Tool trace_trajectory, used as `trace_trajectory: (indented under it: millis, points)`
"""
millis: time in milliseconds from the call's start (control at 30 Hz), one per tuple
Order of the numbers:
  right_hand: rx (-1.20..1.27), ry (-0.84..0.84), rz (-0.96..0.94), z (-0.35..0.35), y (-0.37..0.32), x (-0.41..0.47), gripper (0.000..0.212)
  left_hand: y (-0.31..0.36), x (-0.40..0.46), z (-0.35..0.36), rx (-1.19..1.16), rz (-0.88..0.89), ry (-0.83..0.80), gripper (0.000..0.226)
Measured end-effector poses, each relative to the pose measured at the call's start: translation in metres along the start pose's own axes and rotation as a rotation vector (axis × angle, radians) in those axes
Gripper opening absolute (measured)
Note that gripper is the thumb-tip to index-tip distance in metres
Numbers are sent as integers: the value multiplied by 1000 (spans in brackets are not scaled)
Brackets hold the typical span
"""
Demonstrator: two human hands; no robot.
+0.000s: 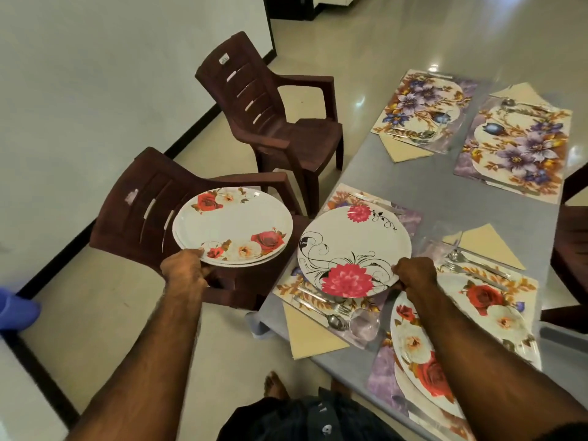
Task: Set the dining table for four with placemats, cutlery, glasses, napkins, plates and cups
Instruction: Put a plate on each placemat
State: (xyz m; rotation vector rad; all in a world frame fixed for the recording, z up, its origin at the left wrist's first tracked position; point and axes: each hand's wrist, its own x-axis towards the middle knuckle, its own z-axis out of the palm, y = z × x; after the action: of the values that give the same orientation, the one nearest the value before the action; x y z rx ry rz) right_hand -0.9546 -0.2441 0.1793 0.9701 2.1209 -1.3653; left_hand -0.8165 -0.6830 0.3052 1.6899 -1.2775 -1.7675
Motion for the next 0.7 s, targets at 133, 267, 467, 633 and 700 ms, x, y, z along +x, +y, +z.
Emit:
trace_trajectory:
  millis: [133,267,467,633,700]
  points:
    - [-176,-49,-17,15,19,17,56,0,0,1,-18,-26,-19,22]
    - [-425,-24,-78,18,27,23,58,2,5,4,-41,-61,-59,24]
    - [-704,91,-284,15,-16,0,46,1,4,11,-47,-73,-90,17]
    - [-777,74,-330,27,-38,22,46,-2,7,13,-42,-75,-79,23]
    - [-717,126,-332,28,-43,25,39,-4,7,15,-39,-83,-83,19]
